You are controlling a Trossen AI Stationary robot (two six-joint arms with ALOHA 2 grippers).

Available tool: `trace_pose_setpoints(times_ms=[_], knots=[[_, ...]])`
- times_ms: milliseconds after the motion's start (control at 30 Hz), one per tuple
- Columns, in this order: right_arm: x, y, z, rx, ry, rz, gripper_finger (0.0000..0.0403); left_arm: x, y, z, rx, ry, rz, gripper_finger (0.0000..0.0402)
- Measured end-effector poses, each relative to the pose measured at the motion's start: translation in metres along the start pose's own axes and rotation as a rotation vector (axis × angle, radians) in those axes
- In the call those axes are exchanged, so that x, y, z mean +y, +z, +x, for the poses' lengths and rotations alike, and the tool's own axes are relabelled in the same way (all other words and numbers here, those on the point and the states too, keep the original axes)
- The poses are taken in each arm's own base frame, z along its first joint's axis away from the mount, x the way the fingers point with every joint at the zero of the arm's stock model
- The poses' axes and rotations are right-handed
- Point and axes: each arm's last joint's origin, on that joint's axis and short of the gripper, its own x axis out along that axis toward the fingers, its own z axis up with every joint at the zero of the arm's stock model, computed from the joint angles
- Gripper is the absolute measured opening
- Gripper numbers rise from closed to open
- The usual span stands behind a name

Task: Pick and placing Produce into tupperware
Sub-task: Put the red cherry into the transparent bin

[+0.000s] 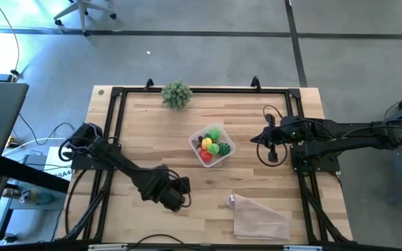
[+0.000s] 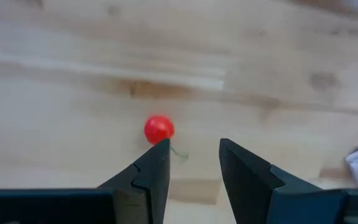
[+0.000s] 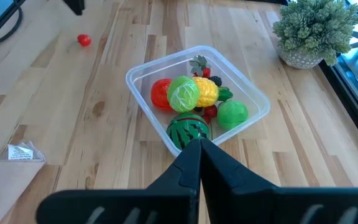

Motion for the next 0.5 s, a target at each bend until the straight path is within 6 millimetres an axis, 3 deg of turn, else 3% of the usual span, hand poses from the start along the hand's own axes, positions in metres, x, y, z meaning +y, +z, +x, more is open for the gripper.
trace_pose_setpoints(times_ms=[500], knots=[[0.000, 0.000, 0.000, -0.001, 0.000, 0.000, 0.0000, 0.009, -0.011, 0.039, 0.094, 0.161, -0.191, 0.0130]])
